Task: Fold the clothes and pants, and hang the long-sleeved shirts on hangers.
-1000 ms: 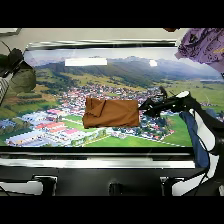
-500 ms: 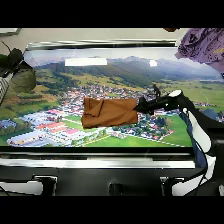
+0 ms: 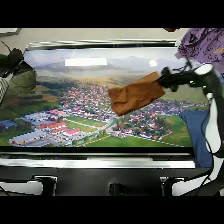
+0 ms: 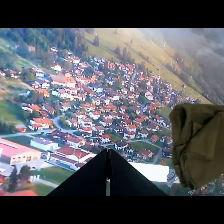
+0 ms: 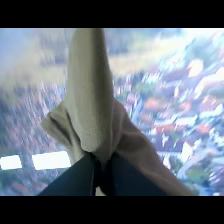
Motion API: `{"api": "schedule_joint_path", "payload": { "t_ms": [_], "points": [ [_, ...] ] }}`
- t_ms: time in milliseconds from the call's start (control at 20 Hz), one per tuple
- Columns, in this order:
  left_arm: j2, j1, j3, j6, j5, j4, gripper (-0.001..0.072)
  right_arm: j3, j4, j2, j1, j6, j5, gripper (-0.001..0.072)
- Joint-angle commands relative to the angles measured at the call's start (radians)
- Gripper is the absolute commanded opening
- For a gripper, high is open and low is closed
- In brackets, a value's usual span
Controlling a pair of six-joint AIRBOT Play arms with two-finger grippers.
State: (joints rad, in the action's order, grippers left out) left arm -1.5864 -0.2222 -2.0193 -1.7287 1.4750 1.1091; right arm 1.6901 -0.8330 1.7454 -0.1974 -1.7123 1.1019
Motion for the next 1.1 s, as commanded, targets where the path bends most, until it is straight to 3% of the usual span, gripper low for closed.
{"api": "schedule_joint_path", "payload": {
  "t_ms": [0,550,800,1050],
  "points": [
    [0.000,-0.001,0.000,0.000,0.003,-0.001,0.0022,0.117,-0.047,-0.001,-0.117,-0.135,-0.008,0.0029],
    [0.000,-0.001,0.000,-0.001,0.033,-0.002,0.0022,0.328,-0.216,-0.024,-0.366,-0.450,0.098,0.0029],
    [0.000,-0.001,0.000,-0.001,0.074,-0.002,0.0022,0.328,-0.463,-0.121,-0.367,-0.655,0.144,0.0029],
    [0.000,0.000,0.000,-0.001,0.081,-0.029,0.0022,0.328,-0.589,-0.194,-0.367,-0.697,0.257,0.0029]
  ]
}}
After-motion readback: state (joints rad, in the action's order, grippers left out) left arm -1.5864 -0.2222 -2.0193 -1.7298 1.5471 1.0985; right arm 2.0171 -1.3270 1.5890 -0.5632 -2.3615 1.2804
